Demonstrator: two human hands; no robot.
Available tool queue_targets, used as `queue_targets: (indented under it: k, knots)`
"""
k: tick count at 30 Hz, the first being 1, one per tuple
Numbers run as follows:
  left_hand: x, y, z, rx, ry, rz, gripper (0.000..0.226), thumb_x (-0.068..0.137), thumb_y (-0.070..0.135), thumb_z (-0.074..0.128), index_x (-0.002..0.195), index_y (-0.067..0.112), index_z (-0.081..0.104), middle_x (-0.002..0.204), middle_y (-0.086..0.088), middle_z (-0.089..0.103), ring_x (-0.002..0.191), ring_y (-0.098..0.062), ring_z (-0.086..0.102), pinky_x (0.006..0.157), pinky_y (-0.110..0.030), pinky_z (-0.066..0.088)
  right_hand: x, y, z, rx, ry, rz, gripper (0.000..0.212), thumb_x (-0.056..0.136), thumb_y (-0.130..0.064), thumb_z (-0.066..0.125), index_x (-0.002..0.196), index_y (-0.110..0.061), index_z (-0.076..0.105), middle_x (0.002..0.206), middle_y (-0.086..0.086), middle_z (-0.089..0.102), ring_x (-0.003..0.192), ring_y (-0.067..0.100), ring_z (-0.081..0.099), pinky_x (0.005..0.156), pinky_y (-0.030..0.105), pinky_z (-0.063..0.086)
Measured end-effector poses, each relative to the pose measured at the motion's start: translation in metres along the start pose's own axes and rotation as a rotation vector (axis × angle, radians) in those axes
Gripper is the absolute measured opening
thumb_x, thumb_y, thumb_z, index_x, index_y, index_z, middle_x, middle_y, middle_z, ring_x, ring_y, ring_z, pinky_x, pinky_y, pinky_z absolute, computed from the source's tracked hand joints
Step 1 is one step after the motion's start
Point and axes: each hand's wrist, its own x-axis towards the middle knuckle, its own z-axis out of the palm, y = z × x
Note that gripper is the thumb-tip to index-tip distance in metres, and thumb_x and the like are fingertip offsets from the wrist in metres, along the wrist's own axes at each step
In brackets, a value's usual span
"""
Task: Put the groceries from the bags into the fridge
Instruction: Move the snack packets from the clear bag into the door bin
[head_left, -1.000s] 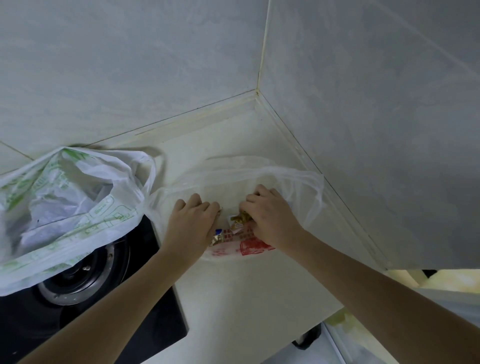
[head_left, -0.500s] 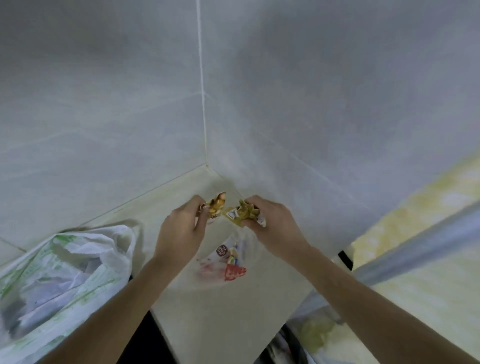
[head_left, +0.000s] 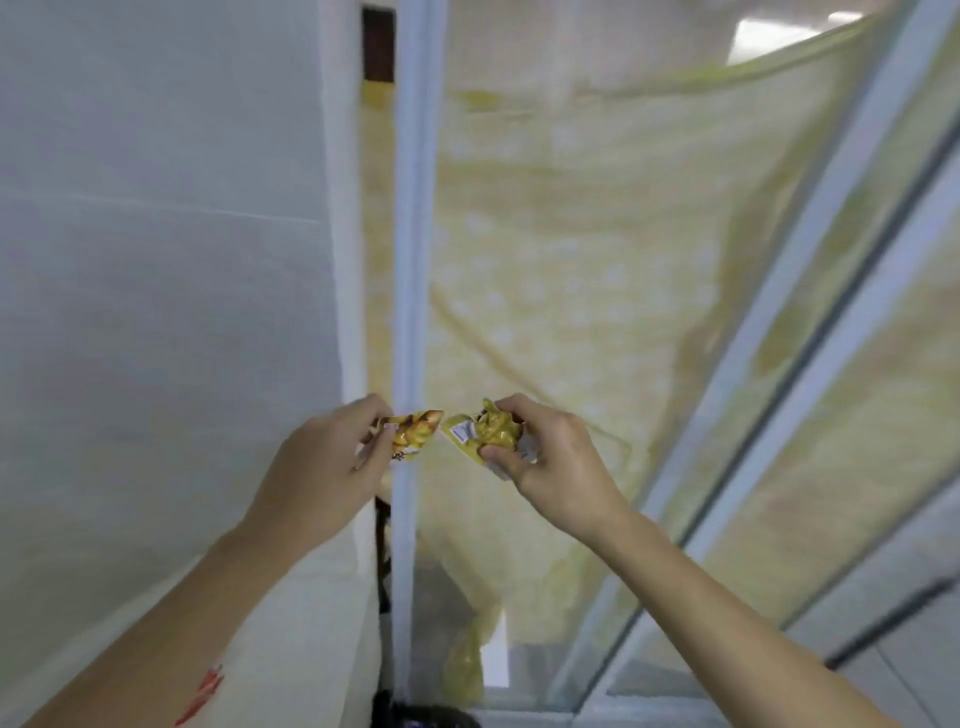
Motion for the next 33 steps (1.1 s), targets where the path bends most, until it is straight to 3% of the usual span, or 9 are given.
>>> queue_targets:
  k: [5,14,19,23,26,31,33]
  knots:
    - [0.045,0.167,0.078,-0.160,-0.122,0.334,0.008,0.099,0.025,0.058,0.093,0.030,0.056,0.092,0.023,0.067,0.075,-0.013,0.069,0.065,-0.039,0.055,-0.106,0.048,-0.157,-0.122,0.284,0.245,0.039,0.087,-0.023,0.080,0.122,-0.027,0.063,0.092,-0.014,0.065,0.088,0.011,0.059,0.079,0.030,0.048]
    - [0.000,0.475,0.238,-0.502,-0.363,0.760,0.004,0.097,0.027,0.061,0.094,0.028,0.058,0.085,0.012,0.070,0.073,-0.022,0.068,0.070,-0.043,0.056,-0.348,0.089,-0.366,-0.437,0.682,0.640,0.039,0.090,-0.022,0.076,0.125,-0.026,0.058,0.105,-0.005,0.071,0.098,0.019,0.062,0.085,0.041,0.052]
    - [-0.075,0.604,0.293,-0.608,-0.484,0.983,0.008,0.098,0.029,0.059,0.092,0.028,0.054,0.080,0.008,0.065,0.067,-0.027,0.059,0.065,-0.042,0.052,-0.461,0.085,-0.410,-0.560,0.875,0.876,0.040,0.088,-0.019,0.073,0.120,-0.030,0.051,0.100,-0.012,0.067,0.093,0.018,0.060,0.081,0.044,0.052]
    - [-0.126,0.677,0.326,-0.647,-0.578,1.141,0.012,0.102,0.029,0.055,0.091,0.029,0.049,0.081,0.011,0.063,0.069,-0.023,0.054,0.063,-0.041,0.050,-0.516,0.079,-0.422,-0.674,0.928,1.068,0.051,0.090,-0.017,0.066,0.131,-0.033,0.042,0.112,-0.006,0.065,0.099,0.025,0.063,0.080,0.043,0.053]
    - [-0.155,0.711,0.355,-0.638,-0.660,1.226,0.007,0.102,0.030,0.053,0.096,0.026,0.055,0.084,0.006,0.065,0.077,-0.024,0.062,0.063,-0.043,0.054,-0.538,0.080,-0.421,-0.728,0.936,1.166,0.053,0.090,-0.016,0.062,0.135,-0.034,0.039,0.114,-0.002,0.066,0.099,0.026,0.064,0.080,0.043,0.055]
    - [-0.188,0.739,0.398,-0.586,-0.789,1.294,0.010,0.100,0.026,0.054,0.091,0.022,0.058,0.087,0.002,0.064,0.080,-0.023,0.065,0.062,-0.040,0.053,-0.556,0.098,-0.421,-0.705,0.908,1.335,0.033,0.094,-0.032,0.058,0.125,-0.028,0.046,0.107,-0.001,0.059,0.091,0.025,0.062,0.075,0.043,0.056]
    - [-0.194,0.743,0.409,-0.521,-0.865,1.326,0.010,0.100,0.028,0.054,0.099,0.023,0.063,0.095,0.002,0.066,0.089,-0.023,0.065,0.069,-0.041,0.055,-0.558,0.104,-0.419,-0.697,0.861,1.411,0.030,0.095,-0.033,0.058,0.122,-0.026,0.047,0.108,0.000,0.056,0.092,0.026,0.060,0.074,0.044,0.056]
